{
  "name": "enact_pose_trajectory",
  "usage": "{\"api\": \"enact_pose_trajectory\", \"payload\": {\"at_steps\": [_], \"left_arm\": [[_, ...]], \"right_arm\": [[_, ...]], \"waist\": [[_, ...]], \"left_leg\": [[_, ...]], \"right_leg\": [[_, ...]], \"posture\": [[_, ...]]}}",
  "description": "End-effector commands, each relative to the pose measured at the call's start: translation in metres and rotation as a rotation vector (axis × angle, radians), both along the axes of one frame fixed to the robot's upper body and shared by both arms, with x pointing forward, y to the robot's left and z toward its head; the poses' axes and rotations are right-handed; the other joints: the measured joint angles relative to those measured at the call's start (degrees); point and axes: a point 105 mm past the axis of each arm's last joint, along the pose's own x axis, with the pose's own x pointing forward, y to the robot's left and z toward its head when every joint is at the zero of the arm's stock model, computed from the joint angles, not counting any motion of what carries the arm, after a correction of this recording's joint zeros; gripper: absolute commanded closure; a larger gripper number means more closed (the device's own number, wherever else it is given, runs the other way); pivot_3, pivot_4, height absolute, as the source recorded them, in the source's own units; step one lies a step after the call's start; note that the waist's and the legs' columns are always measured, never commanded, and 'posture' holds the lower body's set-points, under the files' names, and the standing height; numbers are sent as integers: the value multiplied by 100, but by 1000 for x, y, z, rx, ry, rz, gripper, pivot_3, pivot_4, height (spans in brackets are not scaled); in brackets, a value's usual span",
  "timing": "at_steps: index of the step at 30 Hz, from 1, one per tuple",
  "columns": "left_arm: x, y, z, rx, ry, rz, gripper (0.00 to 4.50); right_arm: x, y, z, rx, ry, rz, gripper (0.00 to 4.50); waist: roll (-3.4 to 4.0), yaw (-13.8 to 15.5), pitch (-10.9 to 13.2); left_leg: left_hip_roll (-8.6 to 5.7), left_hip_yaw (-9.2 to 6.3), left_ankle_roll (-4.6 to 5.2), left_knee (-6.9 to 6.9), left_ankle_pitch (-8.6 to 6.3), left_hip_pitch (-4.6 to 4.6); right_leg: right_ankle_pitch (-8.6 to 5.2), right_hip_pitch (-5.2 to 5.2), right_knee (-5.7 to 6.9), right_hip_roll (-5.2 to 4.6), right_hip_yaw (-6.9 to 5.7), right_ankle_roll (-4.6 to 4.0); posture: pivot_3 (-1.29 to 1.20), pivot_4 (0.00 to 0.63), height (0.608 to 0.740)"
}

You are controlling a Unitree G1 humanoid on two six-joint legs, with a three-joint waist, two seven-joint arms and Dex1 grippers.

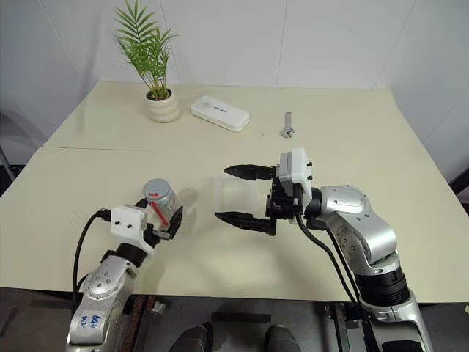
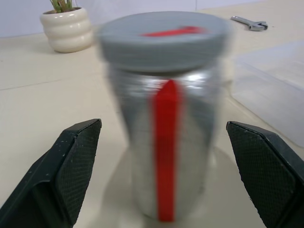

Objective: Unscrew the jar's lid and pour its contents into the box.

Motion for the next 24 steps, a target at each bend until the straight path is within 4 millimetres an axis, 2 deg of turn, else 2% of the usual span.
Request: {"api": "enact_pose_trajectory", "payload": {"at_steps": [1, 13, 16, 22, 24], "left_arm": [[-2, -3, 18, 26, -80, 17, 13], [11, -3, 24, 41, -114, 24, 13], [12, -5, 22, 36, -112, 23, 655], [14, -6, 23, 33, -116, 19, 2505], [13, -5, 27, 27, -128, 8, 2514]], "right_arm": [[-6, 3, 8, 24, -42, 32, 0], [-4, 5, 8, 28, -49, 34, 0], [-3, 3, 8, 28, -54, 27, 0], [-2, 3, 9, 32, -59, 20, 0], [-2, 3, 9, 33, -60, 20, 0]], "waist": [[0, -5, 0], [0, -2, 0], [0, -6, 0], [0, -3, 0], [0, -4, 0]], "left_leg": [[0, 1, 0, 0, 0, 0], [0, 1, 1, -1, -1, 0], [0, 2, 1, -1, -1, 0], [0, 2, 1, -2, -1, 0], [0, 2, 1, -2, -1, 0]], "right_leg": [[0, 0, 0, 0, 1, 0], [0, 0, -3, 0, 1, 1], [1, 0, -3, 0, 1, 1], [1, 0, -4, 0, 1, 1], [1, 0, -3, 0, 1, 1]], "posture": [[0, 150, 740], [0, 150, 740], [0, 150, 740], [0, 150, 740], [0, 150, 740]]}}
